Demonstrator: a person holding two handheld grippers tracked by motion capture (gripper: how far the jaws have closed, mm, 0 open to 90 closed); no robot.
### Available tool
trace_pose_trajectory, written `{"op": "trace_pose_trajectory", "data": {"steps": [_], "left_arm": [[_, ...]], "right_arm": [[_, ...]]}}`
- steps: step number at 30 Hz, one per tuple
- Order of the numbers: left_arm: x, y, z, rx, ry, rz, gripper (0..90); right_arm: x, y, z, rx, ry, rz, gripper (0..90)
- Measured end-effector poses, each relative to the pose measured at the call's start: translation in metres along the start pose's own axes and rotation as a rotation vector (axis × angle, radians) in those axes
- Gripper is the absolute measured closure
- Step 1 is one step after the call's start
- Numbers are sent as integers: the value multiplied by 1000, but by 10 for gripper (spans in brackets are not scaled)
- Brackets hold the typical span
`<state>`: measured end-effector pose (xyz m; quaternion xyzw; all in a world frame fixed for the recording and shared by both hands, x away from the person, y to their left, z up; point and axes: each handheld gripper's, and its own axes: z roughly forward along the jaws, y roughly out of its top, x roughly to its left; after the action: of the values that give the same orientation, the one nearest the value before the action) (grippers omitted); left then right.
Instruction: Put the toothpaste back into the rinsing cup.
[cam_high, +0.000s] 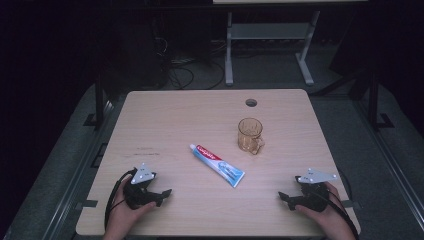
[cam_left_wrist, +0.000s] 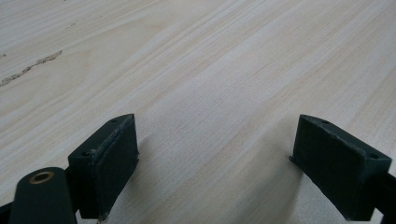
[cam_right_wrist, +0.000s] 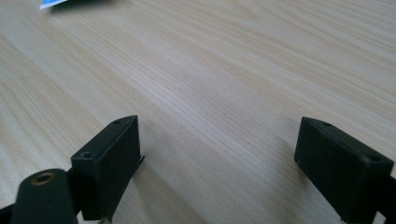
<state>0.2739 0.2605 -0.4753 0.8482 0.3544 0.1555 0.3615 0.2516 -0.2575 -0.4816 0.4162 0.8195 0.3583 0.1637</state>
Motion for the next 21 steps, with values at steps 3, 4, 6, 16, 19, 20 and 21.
{"op": "trace_pose_trajectory", "data": {"steps": [3,4,6,16,19,20,21], "left_arm": [[0,0,0,0,0,0,129],[0,0,0,-1,0,-1,129],[0,0,0,0,0,-1,129],[0,0,0,0,0,0,131],[0,0,0,-1,0,-2,131],[0,0,0,-1,0,-2,131],[0,0,0,0,1,-2,131]], "right_arm": [[0,0,0,0,0,0,136],[0,0,0,0,0,0,136],[0,0,0,0,0,0,137],[0,2,-8,-11,25,25,395],[1,5,-12,-29,41,40,521],[1,6,-13,-31,47,42,542],[2,7,-15,-35,52,41,588]]}}
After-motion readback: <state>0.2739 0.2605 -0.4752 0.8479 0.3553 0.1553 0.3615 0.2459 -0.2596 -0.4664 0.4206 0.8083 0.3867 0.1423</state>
